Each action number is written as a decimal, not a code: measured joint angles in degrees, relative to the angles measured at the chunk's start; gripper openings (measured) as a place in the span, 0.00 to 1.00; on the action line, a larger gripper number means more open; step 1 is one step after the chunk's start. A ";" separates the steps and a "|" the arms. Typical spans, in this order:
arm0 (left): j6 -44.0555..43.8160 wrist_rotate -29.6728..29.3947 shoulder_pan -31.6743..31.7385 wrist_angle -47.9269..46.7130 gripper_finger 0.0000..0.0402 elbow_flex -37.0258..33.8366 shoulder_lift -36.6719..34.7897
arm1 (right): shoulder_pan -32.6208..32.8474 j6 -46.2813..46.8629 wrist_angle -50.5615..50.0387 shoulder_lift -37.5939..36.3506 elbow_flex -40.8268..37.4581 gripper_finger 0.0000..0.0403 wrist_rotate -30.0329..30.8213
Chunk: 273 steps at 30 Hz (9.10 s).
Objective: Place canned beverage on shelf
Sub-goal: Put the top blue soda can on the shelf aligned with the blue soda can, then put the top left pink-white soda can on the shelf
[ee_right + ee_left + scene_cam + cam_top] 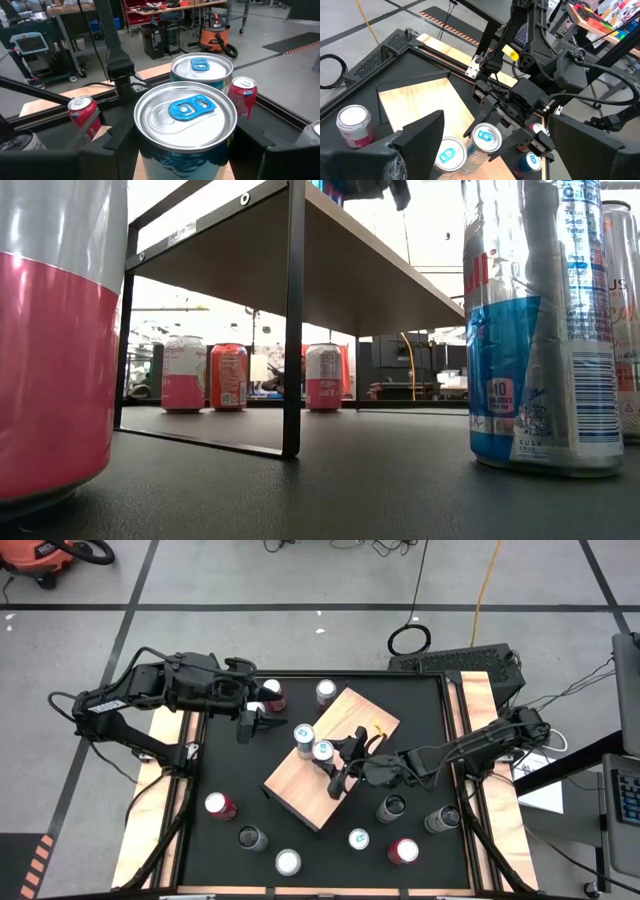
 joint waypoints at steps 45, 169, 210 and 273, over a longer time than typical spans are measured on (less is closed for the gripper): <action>2.52 0.02 0.00 0.04 0.89 0.00 0.00 | -0.98 -2.48 2.41 2.49 0.09 0.56 -2.59; 3.90 1.62 0.00 -4.49 0.89 0.00 0.02 | 2.10 -5.58 2.48 -20.60 0.09 0.78 0.31; -27.49 -14.60 0.03 -18.09 0.89 0.00 8.00 | 1.49 1.23 -30.36 -37.66 4.92 0.78 -11.27; 9.26 13.15 41.45 -28.17 0.89 -0.02 20.68 | -10.07 21.89 -47.96 -33.57 4.94 0.77 -4.94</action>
